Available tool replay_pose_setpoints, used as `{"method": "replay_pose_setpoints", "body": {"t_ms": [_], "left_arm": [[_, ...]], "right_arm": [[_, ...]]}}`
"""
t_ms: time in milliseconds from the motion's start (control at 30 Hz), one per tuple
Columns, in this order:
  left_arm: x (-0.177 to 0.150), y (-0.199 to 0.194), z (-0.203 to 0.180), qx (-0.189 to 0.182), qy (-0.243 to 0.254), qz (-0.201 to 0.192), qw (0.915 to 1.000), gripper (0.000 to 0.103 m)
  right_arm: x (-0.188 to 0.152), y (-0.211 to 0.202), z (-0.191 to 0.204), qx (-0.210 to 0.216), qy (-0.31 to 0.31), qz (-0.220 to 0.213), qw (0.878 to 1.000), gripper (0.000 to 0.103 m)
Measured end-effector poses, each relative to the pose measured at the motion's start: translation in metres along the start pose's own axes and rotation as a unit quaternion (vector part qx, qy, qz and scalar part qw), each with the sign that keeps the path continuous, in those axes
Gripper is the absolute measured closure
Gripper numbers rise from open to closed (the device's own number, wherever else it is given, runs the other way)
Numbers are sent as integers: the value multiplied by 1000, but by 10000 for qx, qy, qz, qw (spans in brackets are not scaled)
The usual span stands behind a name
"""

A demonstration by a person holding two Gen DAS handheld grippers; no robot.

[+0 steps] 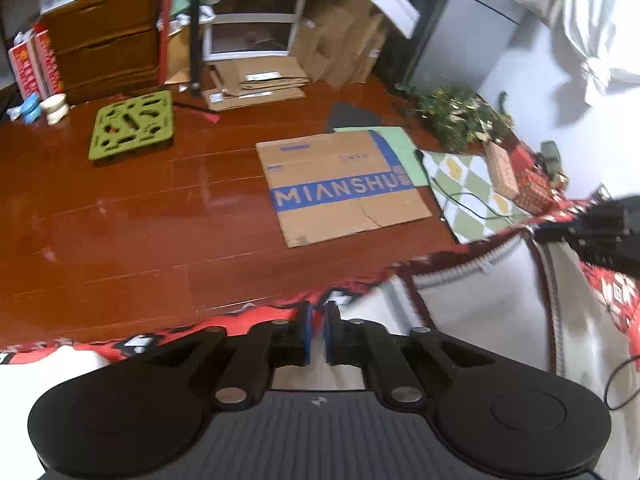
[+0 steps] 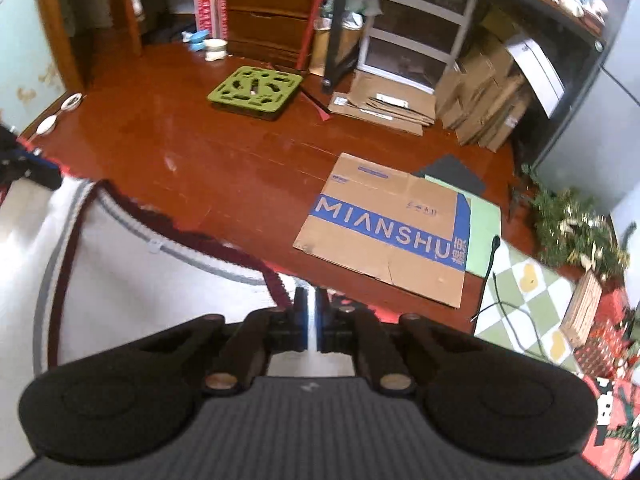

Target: Fold clothes

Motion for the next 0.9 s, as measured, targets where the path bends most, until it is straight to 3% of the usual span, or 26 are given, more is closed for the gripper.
{"method": "replay_pose_setpoints", "body": {"t_ms": [167,267,300,333,533,800,900], "left_arm": [[6,-1,18,-67,-390,18,9992,102],[8,-12,21,-116,-483,-73,9987,80],[7,-15,20,-140,-491,-95,9987,64],[5,-18,18,-143,-482,-93,9987,57],[-12,-19,9,-89,-356,81,9993,57],[-24,-8,6,-145,-538,271,9981,58],[-24,-5,4,-196,-552,253,9980,69]], "right_arm": [[-1,0,-4,-10,4,3,10000,98],[1,-15,-10,27,290,-270,9992,90],[2,-21,-14,8,442,-336,9985,85],[1,-28,-19,-47,566,-406,9976,84],[-22,-72,-63,-556,1408,-642,9864,83],[-52,-66,-76,-249,1571,-316,9868,77],[-57,-56,-67,-144,1573,-226,9872,76]]}}
Point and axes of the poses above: each gripper's, at about its wrist camera, not at the fingertips, and y roughly the way its jaws point, z to its left, x to its top, the point moved 9 cm from there along y, roughly the way its jaws point, and after that the axes turned 11 degrees about x, right-handed, at the moved point
